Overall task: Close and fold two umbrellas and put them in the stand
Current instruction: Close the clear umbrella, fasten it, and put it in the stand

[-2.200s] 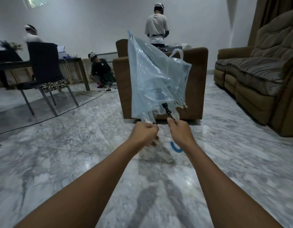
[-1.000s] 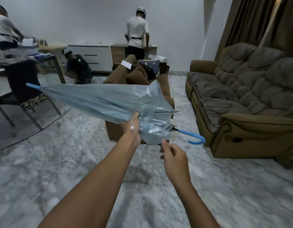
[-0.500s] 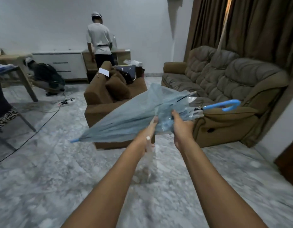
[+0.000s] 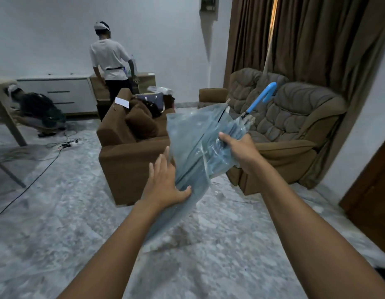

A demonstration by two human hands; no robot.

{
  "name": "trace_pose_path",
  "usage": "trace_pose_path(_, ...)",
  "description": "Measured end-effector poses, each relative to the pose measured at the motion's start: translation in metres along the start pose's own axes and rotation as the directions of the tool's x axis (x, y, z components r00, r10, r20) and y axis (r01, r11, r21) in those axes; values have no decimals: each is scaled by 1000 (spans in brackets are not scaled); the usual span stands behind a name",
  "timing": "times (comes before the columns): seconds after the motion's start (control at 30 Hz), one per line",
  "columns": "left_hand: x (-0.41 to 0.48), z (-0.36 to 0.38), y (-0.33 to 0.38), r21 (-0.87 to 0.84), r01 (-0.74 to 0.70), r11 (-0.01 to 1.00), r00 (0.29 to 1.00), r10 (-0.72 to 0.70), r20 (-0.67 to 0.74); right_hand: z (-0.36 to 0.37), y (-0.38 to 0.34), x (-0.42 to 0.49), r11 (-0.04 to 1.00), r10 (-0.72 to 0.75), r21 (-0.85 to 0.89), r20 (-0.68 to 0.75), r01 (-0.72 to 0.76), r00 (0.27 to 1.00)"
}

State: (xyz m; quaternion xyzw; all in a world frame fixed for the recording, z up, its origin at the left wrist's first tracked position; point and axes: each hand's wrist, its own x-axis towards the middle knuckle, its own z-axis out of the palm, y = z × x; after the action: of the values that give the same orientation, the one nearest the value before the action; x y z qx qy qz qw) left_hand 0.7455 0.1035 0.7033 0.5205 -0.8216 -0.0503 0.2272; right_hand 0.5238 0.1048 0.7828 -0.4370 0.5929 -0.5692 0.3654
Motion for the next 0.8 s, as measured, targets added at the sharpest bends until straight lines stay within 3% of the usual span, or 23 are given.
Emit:
trace_pose_path(0.13, 1, -7, 6, -419, -50, 907, 979, 128, 161, 4, -9, -4, 998, -53, 34, 108, 50, 993)
trace_pose_path(0.2, 4, -6, 12, -456, 5, 890, 989, 62, 132, 7, -14, -5, 997, -47, 60, 146, 39, 988)
trace_pose_path(0.37, 4, -15, 26, -367, 75, 927, 993, -104, -60, 21, -26, -17, 991, -114, 88, 184, 99, 976)
trace_pose_path(0.47, 2, -20, 24, -427, 129, 895, 985, -166, -52, 35, -29, -20, 988, -150, 52, 171, 144, 974)
trace_pose_path(0.53, 3, -20, 19, -409, 148, 900, 979, -191, -67, 48, -29, -23, 994, -111, -15, 62, 112, 992)
trace_pose_path(0.6, 2, -25, 18, -328, 189, 925, 964, -239, -119, 57, -24, -32, 979, -145, -163, -163, 118, 976)
trace_pose_path(0.67, 4, -26, 13, -223, 256, 941, 945, -292, -147, 62, -19, -56, 901, -382, -355, -371, 250, 847)
trace_pose_path(0.7, 4, -26, 10, -188, 282, 941, 938, -311, -150, 66, -18, -68, 851, -478, -419, -370, 316, 796)
trace_pose_path(0.73, 5, -26, 8, -173, 300, 938, 934, -326, -148, 72, -17, -76, 823, -511, -436, -289, 364, 809)
trace_pose_path(0.8, 4, -25, 5, -188, 308, 932, 932, -336, -138, 88, -17, -83, 861, -379, -373, -14, 347, 925)
